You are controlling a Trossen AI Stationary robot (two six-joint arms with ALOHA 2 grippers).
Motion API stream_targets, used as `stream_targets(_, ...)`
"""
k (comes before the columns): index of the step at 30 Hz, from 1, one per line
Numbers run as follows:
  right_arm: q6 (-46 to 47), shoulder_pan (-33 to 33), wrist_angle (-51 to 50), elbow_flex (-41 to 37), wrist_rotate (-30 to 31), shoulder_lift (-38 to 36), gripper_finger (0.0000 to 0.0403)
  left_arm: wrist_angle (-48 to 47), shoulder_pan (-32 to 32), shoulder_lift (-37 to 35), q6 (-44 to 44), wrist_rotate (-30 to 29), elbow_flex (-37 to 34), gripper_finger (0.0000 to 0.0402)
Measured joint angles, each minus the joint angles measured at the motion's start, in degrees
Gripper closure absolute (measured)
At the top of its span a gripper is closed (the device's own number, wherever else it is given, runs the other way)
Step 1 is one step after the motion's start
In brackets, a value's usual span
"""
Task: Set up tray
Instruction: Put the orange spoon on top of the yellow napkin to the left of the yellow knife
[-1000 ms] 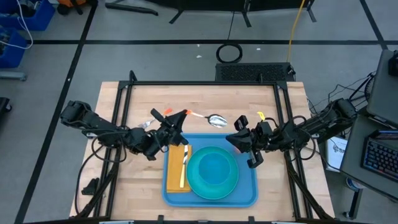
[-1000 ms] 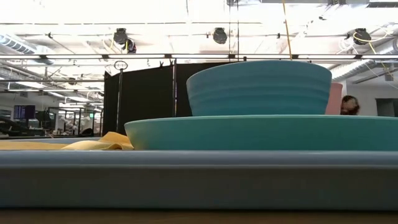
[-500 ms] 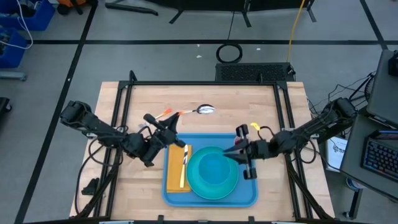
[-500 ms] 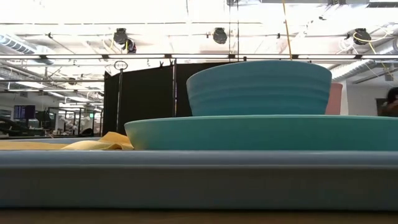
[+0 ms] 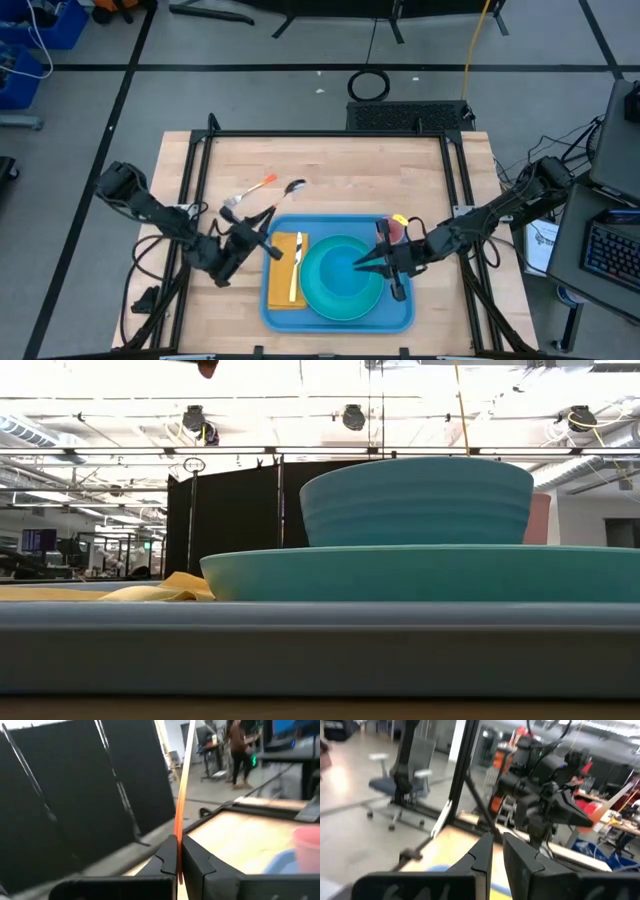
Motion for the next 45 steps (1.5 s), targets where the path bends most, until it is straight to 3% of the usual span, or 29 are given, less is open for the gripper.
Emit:
stream_targets(5, -0.02, -0.02, -3.52, 0.00, 0.13, 0.00, 0.0369, -0.09, -2.59, -0.13, -17.91, 4.28, -4.63, 0.0396)
stream_targets(11, -1.10, -0.03, -6.70, 0.00, 0.22, 0.00, 0.0369, -0.24, -3.68, -0.48, -44.00, 15.59, -10.52, 0.0396)
stream_targets(17, -3.41, -0.44, -7.52, 0.00, 0.24, 0.00, 0.0369, -3.68, -3.75, -0.48, -71.61, 24.61, -15.61, 0.0396)
stream_targets(21, -4.48, -0.46, -7.92, 0.00, 0.22, 0.00, 0.0369, -9.46, -4.95, -0.48, -83.42, 27.78, -16.45, 0.0396)
stream_targets(36, -6.05, -0.44, -8.14, 0.00, 0.22, 0.00, 0.0369, -16.02, -13.36, 0.01, -105.28, 27.48, -16.42, 0.0396)
stream_targets(45, -7.74, -0.55, -6.72, 0.00, 0.20, 0.00, 0.0369, -16.37, -14.86, 8.20, -115.38, 26.52, -13.85, 0.0396)
